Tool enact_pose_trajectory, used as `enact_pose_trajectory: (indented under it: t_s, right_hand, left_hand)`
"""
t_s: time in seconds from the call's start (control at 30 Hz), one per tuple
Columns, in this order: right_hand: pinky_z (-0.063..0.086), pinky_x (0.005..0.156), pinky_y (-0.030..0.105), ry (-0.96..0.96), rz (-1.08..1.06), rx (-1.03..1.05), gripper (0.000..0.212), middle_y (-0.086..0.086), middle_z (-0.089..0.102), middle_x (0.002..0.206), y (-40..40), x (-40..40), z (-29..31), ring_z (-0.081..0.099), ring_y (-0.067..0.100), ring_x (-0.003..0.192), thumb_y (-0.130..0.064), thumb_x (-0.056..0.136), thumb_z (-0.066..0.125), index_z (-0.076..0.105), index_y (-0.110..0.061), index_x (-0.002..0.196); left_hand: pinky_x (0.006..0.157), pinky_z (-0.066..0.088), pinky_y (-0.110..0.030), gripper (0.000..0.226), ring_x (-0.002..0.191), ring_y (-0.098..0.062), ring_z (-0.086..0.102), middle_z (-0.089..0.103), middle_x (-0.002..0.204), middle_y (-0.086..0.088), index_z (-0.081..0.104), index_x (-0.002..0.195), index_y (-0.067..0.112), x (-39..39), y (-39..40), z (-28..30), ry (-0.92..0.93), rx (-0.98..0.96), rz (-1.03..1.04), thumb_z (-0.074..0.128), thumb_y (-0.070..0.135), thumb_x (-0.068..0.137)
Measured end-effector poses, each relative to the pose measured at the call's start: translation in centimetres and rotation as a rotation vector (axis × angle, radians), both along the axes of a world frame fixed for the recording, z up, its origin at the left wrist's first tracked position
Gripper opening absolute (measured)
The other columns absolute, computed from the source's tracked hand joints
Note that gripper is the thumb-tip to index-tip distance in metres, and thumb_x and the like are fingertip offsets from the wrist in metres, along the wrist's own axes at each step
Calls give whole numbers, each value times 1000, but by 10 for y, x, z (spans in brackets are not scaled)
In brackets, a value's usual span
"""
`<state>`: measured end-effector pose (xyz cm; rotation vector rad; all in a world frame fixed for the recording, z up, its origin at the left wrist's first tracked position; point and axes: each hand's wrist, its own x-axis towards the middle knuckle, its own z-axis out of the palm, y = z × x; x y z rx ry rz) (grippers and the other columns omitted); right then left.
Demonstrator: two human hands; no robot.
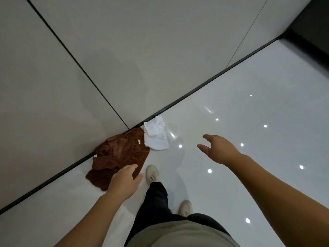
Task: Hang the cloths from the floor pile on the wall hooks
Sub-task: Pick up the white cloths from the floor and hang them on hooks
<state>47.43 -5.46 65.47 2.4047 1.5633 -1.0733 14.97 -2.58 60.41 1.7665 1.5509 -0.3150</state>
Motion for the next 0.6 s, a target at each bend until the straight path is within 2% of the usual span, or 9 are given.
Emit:
enact_pose_trajectory:
  t_s: [0.17, 0.33, 0.43, 0.6]
  right_hand:
    - [36, 105, 33, 3, -49, -128, 61, 4, 43, 146, 47, 11, -31, 43, 21, 131, -49, 93, 46, 34, -18, 144]
    - [36, 104, 30, 43, -65, -211, 58, 2, 46, 143, 95, 26, -92, 45, 19, 129, -49, 93, 47, 37, -20, 142]
    - [36, 103, 28, 84, -52, -231, 56, 2, 48, 141, 131, 39, -156, 46, 18, 128, -46, 94, 48, 38, -20, 142]
    - [37, 102, 29, 144, 9, -269, 53, 3, 50, 139, 185, 55, -308, 49, 19, 125, -44, 94, 48, 39, -21, 141]
  left_hand:
    - [106, 35, -33, 53, 128, -20, 44, 44, 144, -2, 42, 140, 17, 18, 101, -26, 0, 1, -57, 46, 44, 95]
    - [106, 35, -32, 50, 127, -19, 45, 48, 140, -1, 45, 138, 16, 44, 181, -81, 54, 4, -164, 48, 40, 94]
    - [106, 35, -35, 49, 126, -19, 47, 50, 139, -2, 46, 137, 15, 65, 213, -142, 67, 6, -182, 50, 38, 93]
    - [103, 39, -36, 49, 122, -21, 50, 51, 136, -4, 46, 136, 14, 100, 237, -286, 99, -44, -137, 50, 37, 93]
